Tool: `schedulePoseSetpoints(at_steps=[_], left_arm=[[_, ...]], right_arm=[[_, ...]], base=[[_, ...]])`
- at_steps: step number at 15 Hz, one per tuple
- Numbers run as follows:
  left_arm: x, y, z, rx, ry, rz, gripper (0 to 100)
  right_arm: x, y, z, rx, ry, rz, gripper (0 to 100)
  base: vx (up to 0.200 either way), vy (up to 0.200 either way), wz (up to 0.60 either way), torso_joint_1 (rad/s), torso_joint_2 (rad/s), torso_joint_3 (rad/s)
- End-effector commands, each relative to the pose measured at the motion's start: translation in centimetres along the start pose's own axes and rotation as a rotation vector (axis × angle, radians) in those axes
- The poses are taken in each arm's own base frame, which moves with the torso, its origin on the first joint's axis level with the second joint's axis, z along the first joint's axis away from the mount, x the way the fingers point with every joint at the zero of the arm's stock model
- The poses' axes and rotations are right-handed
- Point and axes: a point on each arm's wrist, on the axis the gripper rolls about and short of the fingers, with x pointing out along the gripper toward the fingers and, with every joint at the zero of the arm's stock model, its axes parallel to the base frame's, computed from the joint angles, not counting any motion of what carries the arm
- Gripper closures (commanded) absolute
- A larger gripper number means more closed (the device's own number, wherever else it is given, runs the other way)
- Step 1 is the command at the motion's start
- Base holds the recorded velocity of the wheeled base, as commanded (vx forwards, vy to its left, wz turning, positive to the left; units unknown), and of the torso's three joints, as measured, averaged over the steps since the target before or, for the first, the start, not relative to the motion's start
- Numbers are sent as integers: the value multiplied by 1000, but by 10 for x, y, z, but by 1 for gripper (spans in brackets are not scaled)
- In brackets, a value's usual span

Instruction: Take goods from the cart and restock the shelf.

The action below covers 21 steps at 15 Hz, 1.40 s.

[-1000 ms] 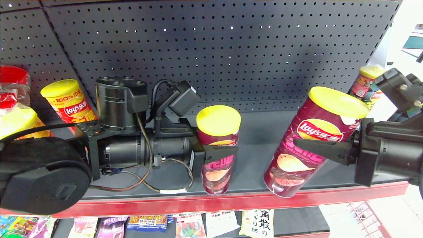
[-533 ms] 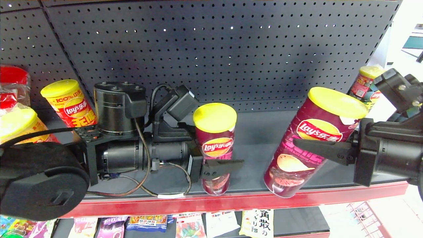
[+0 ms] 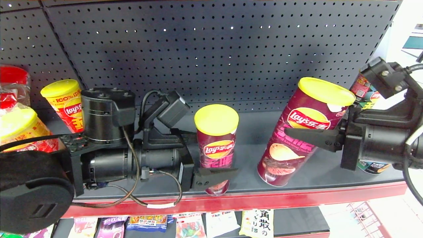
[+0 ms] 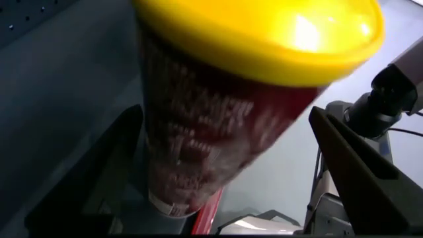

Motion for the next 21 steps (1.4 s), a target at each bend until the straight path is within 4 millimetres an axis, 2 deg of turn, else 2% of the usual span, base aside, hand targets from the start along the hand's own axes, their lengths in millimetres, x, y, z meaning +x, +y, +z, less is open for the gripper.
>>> schedulePoseSetpoints(at_steps=[1, 5, 13, 21], left_arm=[[-11, -1, -1, 1, -6, 17, 0], [-34, -5, -7, -4, -8, 62, 0], [-56, -18, -25, -26, 17, 68, 0], [-95, -32, -44, -41, 4, 130, 0]], right_arm=[[9, -3, 0, 3, 14, 4, 100], [31, -11, 3, 6, 33, 3, 100], [72, -27, 9, -13, 51, 8, 100], [118, -43, 14, -68, 48, 37, 100]], base=[[0, 0, 0, 0, 0, 0], [0, 0, 0, 0, 0, 0], [0, 0, 0, 0, 0, 0], [0, 0, 0, 0, 0, 0]])
